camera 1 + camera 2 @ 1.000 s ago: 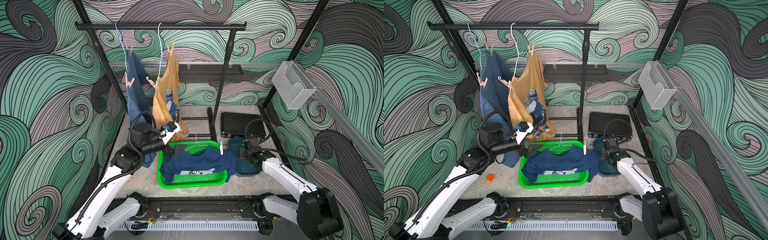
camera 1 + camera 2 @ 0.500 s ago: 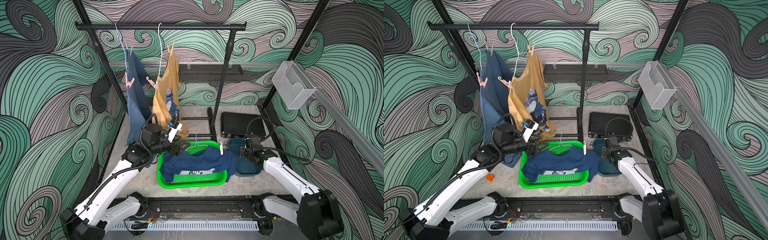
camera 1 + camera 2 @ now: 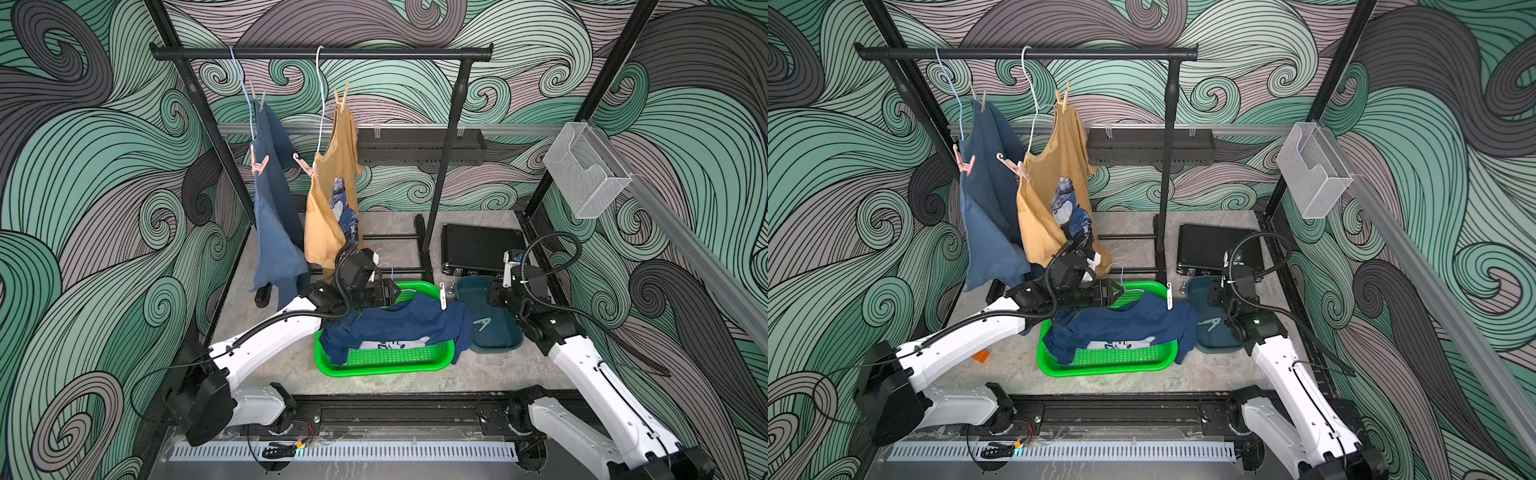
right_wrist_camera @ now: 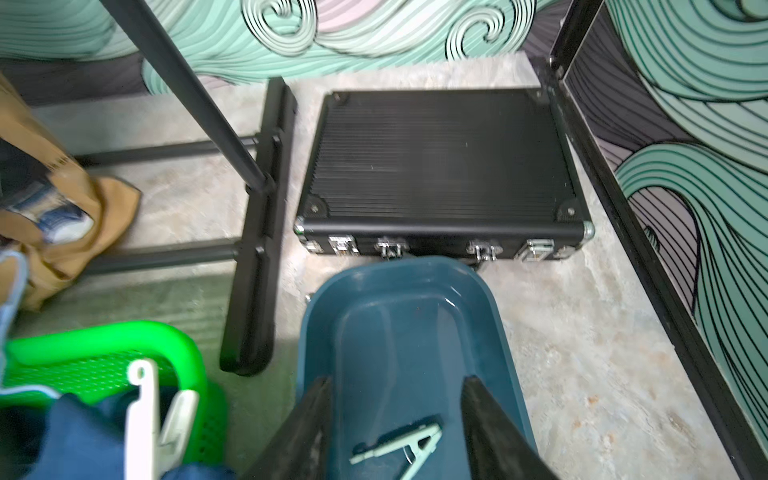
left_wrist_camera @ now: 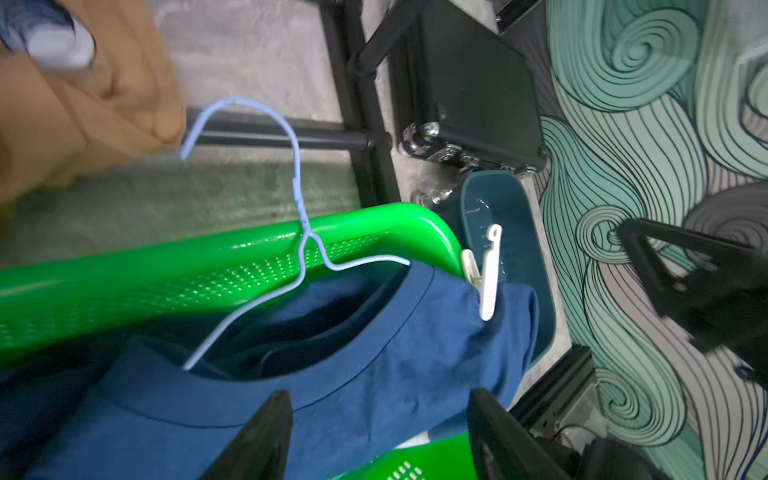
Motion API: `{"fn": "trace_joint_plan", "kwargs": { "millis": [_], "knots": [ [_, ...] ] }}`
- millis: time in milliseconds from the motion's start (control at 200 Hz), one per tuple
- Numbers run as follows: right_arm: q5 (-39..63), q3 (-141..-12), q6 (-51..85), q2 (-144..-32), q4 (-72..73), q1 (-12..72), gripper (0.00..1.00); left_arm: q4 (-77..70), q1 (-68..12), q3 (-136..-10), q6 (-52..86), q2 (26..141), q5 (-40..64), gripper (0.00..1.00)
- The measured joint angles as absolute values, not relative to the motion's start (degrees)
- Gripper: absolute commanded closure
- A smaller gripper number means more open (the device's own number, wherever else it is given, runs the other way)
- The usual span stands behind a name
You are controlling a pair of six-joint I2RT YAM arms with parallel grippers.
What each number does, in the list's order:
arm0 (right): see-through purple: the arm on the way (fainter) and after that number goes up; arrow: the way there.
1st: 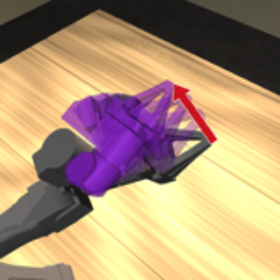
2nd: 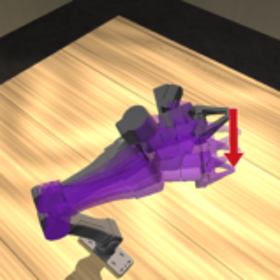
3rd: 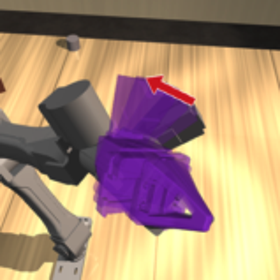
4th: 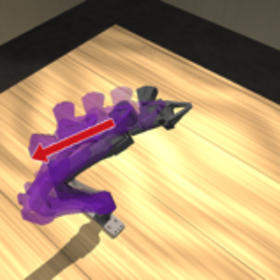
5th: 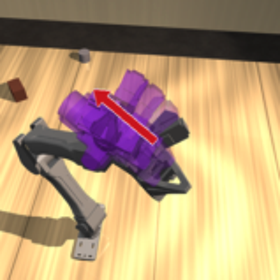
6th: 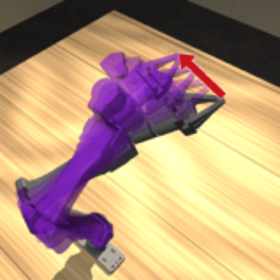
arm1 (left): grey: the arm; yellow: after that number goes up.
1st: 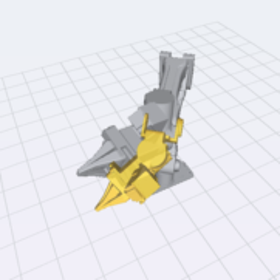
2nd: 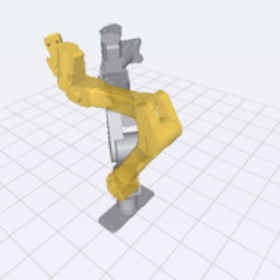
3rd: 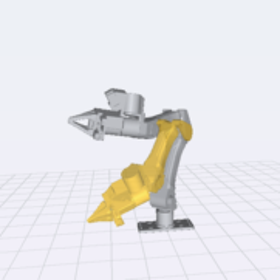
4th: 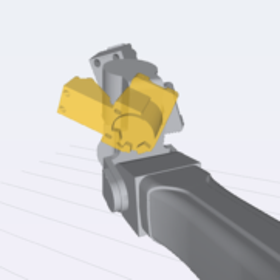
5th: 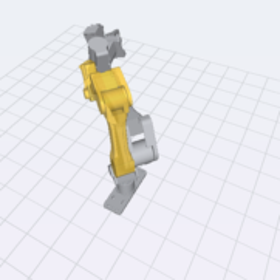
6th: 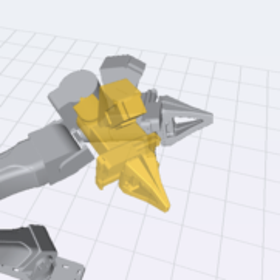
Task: Remove the clothespins securing t-shirts to the hanger
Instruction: Pick up the hanger from the basket.
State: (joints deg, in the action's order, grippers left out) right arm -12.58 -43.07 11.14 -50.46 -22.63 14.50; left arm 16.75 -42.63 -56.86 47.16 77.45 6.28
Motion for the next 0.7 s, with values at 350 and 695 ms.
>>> {"fn": "trace_joint_plan", "kwargs": {
  "millis": [350, 695],
  "knots": [
    [-10.90, -46.54, 10.22, -48.12, -23.16, 14.50, 0.42, 9.37, -46.22, -57.71, 59.83, 84.62, 0.43, 0.36],
    [-9.08, -46.65, 9.58, -47.88, -22.96, 14.50, 0.42, 18.65, -46.63, -68.20, 38.94, 85.41, -10.26, 0.36]
  ]
}}
